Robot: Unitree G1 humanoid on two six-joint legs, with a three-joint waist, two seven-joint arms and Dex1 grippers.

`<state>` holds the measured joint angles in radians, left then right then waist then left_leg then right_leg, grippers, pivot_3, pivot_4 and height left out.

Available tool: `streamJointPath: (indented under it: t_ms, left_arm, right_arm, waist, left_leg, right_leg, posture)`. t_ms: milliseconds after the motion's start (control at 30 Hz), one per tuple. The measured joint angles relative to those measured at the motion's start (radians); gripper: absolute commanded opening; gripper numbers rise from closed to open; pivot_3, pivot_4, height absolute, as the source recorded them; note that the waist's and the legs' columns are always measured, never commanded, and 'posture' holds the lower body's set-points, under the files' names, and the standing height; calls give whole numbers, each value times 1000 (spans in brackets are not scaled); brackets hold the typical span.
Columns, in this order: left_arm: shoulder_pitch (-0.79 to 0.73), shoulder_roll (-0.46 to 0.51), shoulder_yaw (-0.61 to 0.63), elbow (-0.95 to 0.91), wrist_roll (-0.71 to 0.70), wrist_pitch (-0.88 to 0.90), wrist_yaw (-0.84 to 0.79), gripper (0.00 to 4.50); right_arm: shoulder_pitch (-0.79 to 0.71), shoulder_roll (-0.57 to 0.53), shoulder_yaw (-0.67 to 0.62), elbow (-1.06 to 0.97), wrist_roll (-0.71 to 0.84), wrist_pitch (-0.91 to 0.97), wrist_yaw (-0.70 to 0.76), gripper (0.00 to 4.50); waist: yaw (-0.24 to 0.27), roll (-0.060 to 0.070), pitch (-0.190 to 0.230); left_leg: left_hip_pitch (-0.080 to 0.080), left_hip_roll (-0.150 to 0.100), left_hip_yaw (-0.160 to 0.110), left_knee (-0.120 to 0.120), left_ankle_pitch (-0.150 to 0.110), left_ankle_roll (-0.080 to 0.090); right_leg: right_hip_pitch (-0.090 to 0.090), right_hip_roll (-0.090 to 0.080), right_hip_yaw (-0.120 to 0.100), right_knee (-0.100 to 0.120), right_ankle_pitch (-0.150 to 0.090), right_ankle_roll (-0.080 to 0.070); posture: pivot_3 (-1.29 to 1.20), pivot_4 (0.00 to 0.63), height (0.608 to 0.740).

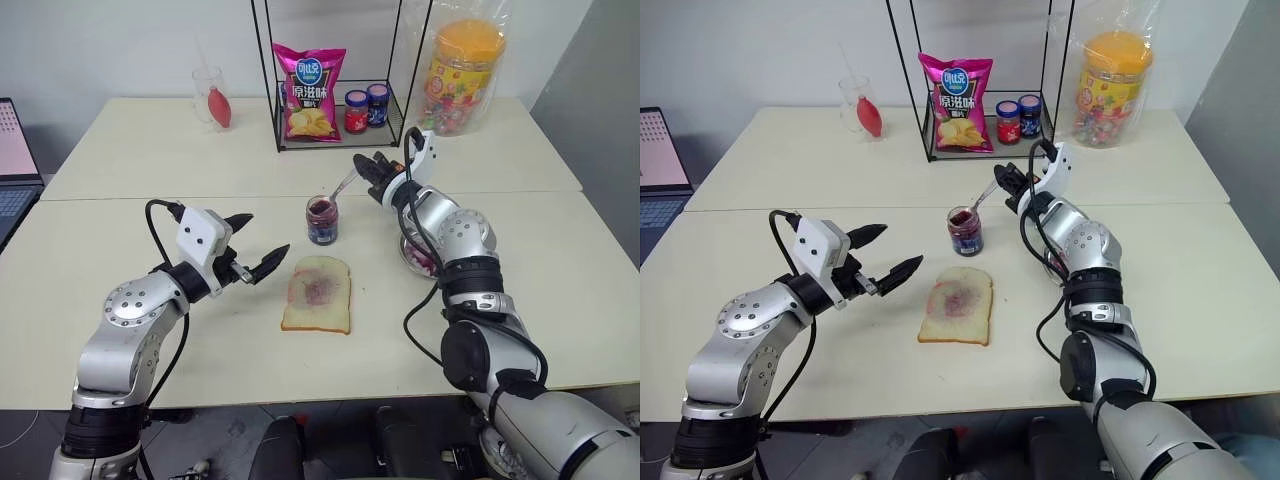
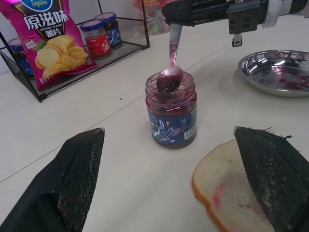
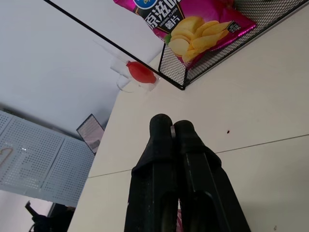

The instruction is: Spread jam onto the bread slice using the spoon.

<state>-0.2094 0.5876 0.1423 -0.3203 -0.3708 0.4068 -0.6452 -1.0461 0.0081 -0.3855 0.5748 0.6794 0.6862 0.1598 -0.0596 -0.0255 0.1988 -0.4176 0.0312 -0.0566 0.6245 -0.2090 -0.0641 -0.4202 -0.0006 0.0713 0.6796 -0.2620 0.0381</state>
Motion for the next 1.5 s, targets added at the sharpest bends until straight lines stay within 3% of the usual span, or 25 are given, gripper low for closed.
streamJointPath:
  t_ms: [1500]
  left_arm:
    - [-12,5,-8,7,-6,-1,-24,4500]
  right_arm:
    - [23,12,-120,-69,174,108,-98,33]
  waist:
    - [0,0,0]
  left_leg:
    - [0,0,0,0,0,0]
  right_leg:
    - [0,0,0,0,0,0]
  posture:
    - [0,150,740]
